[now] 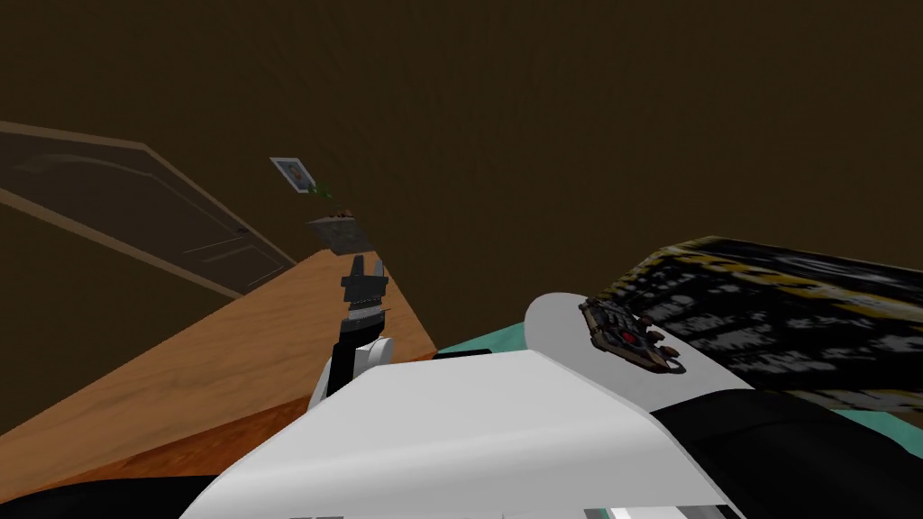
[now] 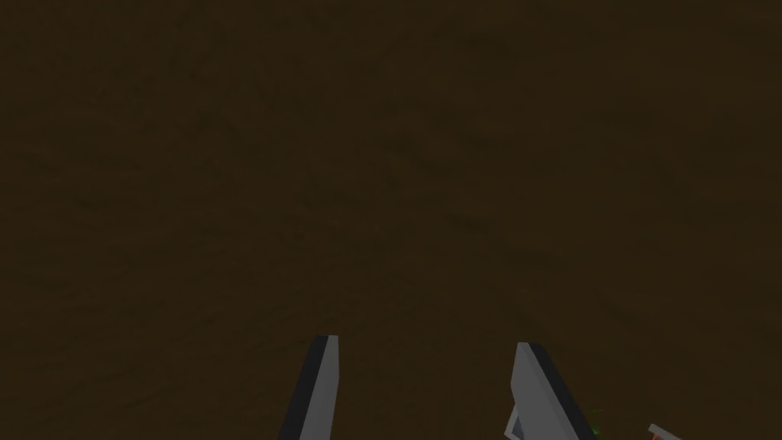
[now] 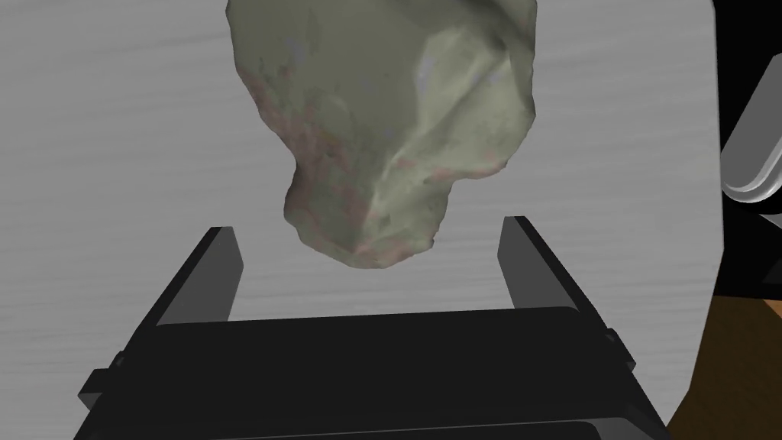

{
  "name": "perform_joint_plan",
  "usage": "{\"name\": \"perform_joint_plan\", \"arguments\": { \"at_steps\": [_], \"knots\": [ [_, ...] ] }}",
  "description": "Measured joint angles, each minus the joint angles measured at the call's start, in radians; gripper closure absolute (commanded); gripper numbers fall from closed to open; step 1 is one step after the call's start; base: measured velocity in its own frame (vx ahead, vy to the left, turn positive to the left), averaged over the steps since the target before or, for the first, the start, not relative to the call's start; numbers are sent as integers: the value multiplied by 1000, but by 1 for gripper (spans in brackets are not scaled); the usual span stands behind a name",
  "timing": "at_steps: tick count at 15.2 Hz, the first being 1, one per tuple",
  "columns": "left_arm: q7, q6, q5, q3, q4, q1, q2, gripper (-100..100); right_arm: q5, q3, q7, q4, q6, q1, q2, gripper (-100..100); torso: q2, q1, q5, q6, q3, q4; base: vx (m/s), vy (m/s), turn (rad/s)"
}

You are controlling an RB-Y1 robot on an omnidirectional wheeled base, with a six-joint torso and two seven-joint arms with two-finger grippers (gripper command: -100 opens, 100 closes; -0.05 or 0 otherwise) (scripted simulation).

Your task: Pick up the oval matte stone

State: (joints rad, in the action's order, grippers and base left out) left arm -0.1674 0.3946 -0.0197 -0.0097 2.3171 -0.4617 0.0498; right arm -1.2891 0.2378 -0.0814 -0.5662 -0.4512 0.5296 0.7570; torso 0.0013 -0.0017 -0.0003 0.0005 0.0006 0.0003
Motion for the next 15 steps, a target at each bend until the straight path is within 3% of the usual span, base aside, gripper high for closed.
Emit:
{"name": "perform_joint_plan", "arguments": {
  "at_steps": [3, 4, 11, 15],
  "knots": [
    [0, 0, 0, 0, 0, 0, 0, 0, 23, 2, 49, 55, 20, -29, -46, -100, 2, -3, -1, 0, 1, 0, -21, -77, 51],
    [0, 0, 0, 0, 0, 0, 0, 0, 24, 4, 49, 55, 25, -30, -49, 100, 1, -2, 0, 0, 1, 0, -5, -21, 5],
    [0, 0, 0, 0, 0, 0, 0, 0, 24, -13, 58, 59, 8, -28, -35, 100, -1, 5, 1, 1, 0, 0, 10, 26, -29],
    [0, 0, 0, 0, 0, 0, 0, 0, 5, -11, 22, 20, -8, -9, 0, 100, 0, 7, 2, 0, 0, 0, 6, 56, -28]
  ]
}}
